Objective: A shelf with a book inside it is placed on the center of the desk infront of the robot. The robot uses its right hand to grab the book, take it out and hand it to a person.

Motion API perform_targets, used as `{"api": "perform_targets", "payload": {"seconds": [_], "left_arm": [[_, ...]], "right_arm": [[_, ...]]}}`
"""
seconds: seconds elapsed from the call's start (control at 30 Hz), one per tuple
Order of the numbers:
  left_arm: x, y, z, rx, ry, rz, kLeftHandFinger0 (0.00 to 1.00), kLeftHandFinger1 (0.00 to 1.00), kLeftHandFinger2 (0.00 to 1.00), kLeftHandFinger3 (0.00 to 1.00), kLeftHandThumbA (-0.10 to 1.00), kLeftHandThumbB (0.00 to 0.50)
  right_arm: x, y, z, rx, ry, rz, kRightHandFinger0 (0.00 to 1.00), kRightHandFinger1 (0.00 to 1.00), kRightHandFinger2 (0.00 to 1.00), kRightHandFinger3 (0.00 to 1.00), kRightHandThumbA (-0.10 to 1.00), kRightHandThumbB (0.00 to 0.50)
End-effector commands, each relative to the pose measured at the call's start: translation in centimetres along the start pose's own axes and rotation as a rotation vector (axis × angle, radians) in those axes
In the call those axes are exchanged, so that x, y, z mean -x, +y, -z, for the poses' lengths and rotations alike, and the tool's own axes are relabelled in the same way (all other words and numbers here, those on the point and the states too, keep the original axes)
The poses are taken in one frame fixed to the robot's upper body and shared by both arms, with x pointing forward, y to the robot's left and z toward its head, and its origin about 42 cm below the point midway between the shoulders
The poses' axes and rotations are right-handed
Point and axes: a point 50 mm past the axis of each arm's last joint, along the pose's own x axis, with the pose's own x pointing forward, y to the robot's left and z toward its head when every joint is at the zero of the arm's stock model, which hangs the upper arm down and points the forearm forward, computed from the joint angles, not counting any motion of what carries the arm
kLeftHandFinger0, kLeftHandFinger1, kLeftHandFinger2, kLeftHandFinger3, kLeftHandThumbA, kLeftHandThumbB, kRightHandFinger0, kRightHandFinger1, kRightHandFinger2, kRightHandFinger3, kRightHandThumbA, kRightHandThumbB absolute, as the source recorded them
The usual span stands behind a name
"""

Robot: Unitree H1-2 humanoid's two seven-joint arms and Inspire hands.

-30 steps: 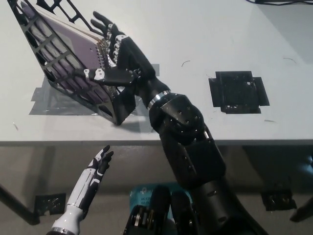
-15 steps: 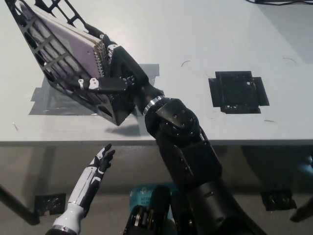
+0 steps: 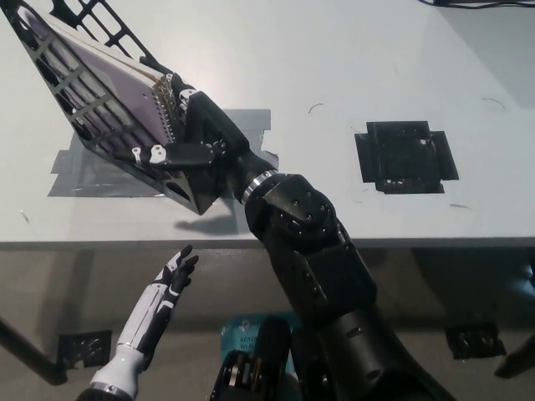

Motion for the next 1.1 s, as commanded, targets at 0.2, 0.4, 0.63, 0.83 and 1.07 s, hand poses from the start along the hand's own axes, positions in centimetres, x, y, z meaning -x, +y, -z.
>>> {"api": "perform_targets", "payload": {"seconds": [0.2,0.4,0.63,0.83,1.07], "left_arm": [[-0.6,0.8,-1.4,-0.024,-0.059,0.016,1.00,1.00,1.00,1.00,1.00,0.292],[-0.7,0.8,-1.5,-0.023,-0.056,0.016,1.00,1.00,1.00,1.00,1.00,0.307],[-1.0,0.9,-1.6,-0.031,-0.066,0.016,1.00,1.00,1.00,1.00,1.00,0.300],[-0.9,0.8,-1.5,-0.021,-0.064,0.017,1.00,1.00,1.00,1.00,1.00,0.281],[-1.1,0.9,-1.7,-0.006,-0.062,0.012,1.00,1.00,1.00,1.00,1.00,0.319]], "right_arm": [[-1.9,2.0,-2.7,0.025,-0.064,-0.060,1.00,1.00,1.00,1.00,0.85,0.346],[-1.9,1.7,-3.1,0.075,-0.069,-0.056,1.00,1.00,1.00,1.00,0.88,0.334],[-2.3,1.4,-3.3,0.151,-0.070,-0.054,1.00,1.00,1.00,1.00,0.89,0.322],[-2.2,1.0,-2.3,0.222,-0.047,-0.025,1.00,1.00,1.00,1.00,0.91,0.361],[-2.8,0.2,-1.4,0.370,-0.009,0.047,0.89,0.90,0.96,1.00,0.75,0.207]]}}
